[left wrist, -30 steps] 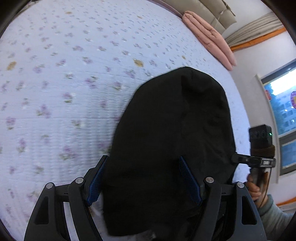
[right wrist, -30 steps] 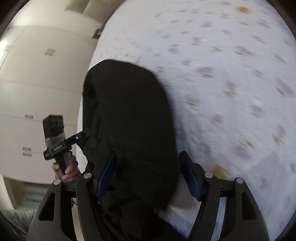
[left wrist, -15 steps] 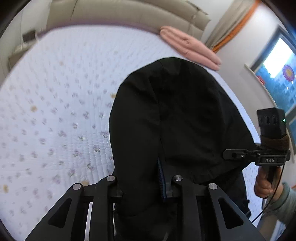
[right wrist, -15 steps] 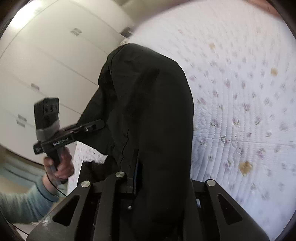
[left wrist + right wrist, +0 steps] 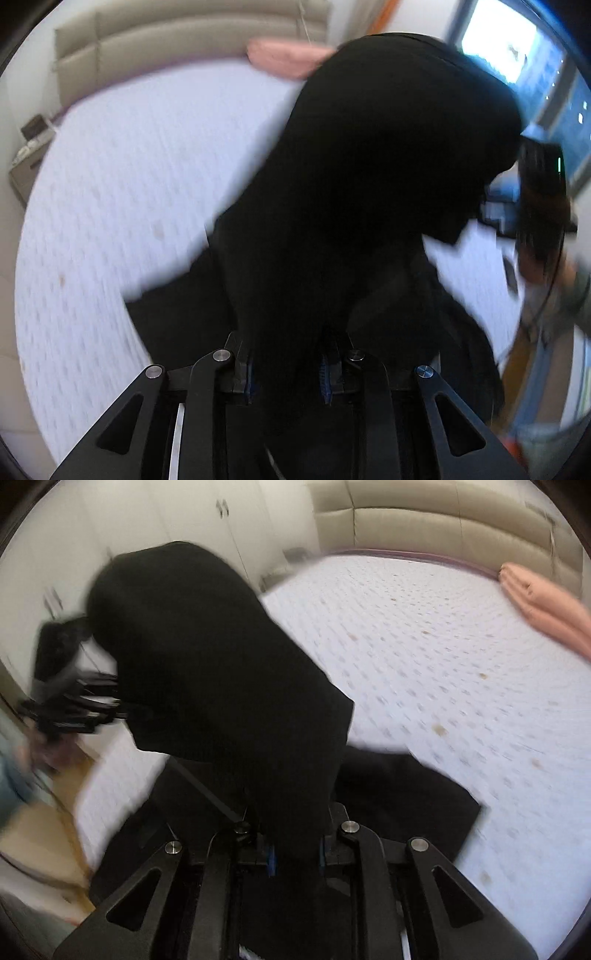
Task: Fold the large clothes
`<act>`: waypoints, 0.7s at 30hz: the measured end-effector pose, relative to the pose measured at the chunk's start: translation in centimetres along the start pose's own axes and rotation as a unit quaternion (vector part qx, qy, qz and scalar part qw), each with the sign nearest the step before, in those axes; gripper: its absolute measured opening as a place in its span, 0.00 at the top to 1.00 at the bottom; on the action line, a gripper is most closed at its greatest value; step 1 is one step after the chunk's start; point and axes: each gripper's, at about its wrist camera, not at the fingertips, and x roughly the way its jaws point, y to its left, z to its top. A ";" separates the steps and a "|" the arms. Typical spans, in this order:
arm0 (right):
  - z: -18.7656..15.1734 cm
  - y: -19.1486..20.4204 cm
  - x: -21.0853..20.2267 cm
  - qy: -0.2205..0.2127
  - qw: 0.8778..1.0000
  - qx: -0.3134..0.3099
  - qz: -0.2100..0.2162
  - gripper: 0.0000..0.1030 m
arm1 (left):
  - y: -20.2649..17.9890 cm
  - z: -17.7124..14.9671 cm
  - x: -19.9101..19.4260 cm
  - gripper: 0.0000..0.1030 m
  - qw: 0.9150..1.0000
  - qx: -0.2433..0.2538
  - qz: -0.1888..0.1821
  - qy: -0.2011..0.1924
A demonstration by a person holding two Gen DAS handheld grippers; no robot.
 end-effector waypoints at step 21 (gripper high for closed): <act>2.0 1.6 0.9 -0.004 0.986 0.157 0.055 0.53 | 1.8 4.0 -0.3 0.69 0.990 -0.112 -0.019 -0.089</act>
